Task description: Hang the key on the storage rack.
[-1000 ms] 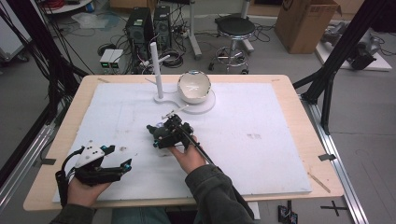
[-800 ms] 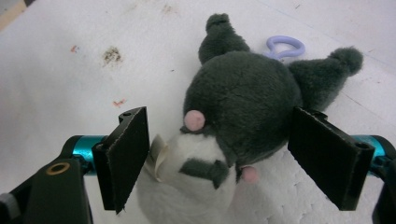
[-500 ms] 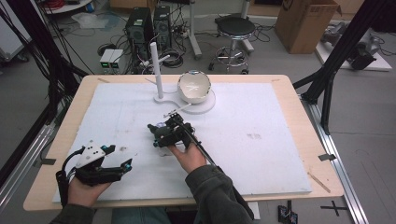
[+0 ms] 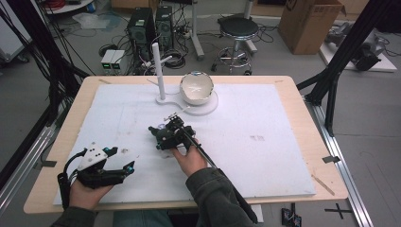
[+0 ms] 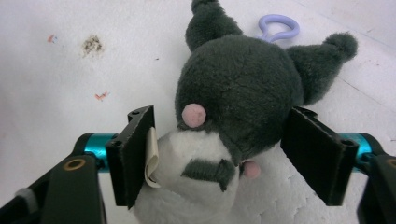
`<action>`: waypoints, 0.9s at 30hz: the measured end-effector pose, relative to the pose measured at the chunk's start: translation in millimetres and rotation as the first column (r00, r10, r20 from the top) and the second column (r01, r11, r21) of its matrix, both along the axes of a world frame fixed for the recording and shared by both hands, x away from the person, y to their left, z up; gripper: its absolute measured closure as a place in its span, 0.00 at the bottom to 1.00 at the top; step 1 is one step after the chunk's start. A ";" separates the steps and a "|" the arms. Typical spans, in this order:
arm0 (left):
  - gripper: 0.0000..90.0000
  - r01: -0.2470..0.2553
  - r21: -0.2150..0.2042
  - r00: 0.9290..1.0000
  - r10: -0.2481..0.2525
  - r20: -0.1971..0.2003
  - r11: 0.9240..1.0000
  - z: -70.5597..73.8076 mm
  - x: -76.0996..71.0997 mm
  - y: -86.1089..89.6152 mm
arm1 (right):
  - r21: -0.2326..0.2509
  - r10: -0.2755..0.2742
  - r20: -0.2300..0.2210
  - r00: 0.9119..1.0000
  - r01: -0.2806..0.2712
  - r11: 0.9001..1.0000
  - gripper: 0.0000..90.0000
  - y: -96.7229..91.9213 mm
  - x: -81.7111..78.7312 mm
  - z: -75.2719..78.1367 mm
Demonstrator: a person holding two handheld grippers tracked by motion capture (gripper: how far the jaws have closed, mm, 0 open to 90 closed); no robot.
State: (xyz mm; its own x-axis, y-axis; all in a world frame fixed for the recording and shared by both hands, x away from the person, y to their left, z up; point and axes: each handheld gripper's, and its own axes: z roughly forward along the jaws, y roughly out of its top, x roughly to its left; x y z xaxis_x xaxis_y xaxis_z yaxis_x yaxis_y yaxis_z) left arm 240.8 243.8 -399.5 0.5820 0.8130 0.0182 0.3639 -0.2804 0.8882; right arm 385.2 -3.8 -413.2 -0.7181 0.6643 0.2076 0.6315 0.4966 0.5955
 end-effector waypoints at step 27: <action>0.24 -0.009 -0.003 1.000 0.009 0.001 1.000 -0.2 -0.3 2.4 | 0.045 0.056 -0.028 0.998 -0.055 0.997 0.61 -7.2 4.0 1.0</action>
